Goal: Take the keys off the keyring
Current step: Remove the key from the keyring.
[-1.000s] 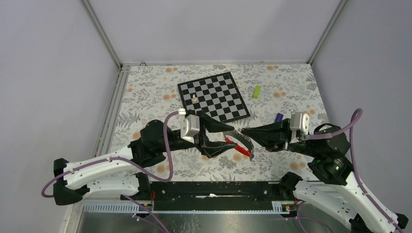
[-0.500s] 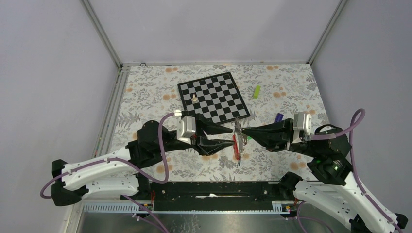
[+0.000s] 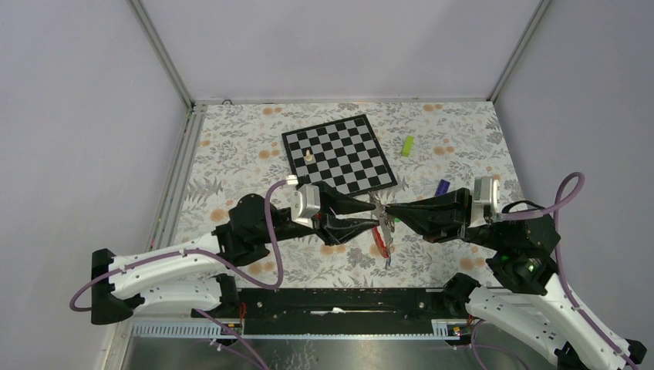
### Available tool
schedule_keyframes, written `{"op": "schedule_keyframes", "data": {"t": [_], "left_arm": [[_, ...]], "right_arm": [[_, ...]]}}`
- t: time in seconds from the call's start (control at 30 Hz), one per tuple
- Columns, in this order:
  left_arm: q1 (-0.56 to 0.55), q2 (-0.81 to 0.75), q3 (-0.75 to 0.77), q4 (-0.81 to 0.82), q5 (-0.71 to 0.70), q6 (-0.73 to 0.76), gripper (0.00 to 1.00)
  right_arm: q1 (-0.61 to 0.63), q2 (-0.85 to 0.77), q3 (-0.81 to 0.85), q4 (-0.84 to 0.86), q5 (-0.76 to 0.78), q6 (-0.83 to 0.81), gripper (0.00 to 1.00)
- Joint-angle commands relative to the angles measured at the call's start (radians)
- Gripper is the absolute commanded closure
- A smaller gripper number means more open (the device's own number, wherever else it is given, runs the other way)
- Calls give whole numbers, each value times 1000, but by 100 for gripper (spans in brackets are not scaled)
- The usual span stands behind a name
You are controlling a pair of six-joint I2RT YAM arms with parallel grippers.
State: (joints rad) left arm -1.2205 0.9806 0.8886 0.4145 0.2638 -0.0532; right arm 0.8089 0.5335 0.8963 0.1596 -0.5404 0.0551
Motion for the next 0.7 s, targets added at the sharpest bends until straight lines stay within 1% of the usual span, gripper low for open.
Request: {"op": "schedule_keyframes", "data": {"t": [0.0,0.17,0.3,0.43,0.67], "left_arm": [[3,3,-3,127,-23,-23,63],[3,6,-1,162,-8,-33,65],[3,13,-1,181,28,-45,66],[3,26,3,184,64,-55,67],[1,30,-6,188,79,-65,67]], "right_arm": [[0,-6,-3,88,-5,26,100],[0,-6,-13,92,-4,25,100],[1,-6,-17,89,3,20,100],[1,-7,-20,95,5,22,100],[1,-12,-20,98,16,21,100]]}}
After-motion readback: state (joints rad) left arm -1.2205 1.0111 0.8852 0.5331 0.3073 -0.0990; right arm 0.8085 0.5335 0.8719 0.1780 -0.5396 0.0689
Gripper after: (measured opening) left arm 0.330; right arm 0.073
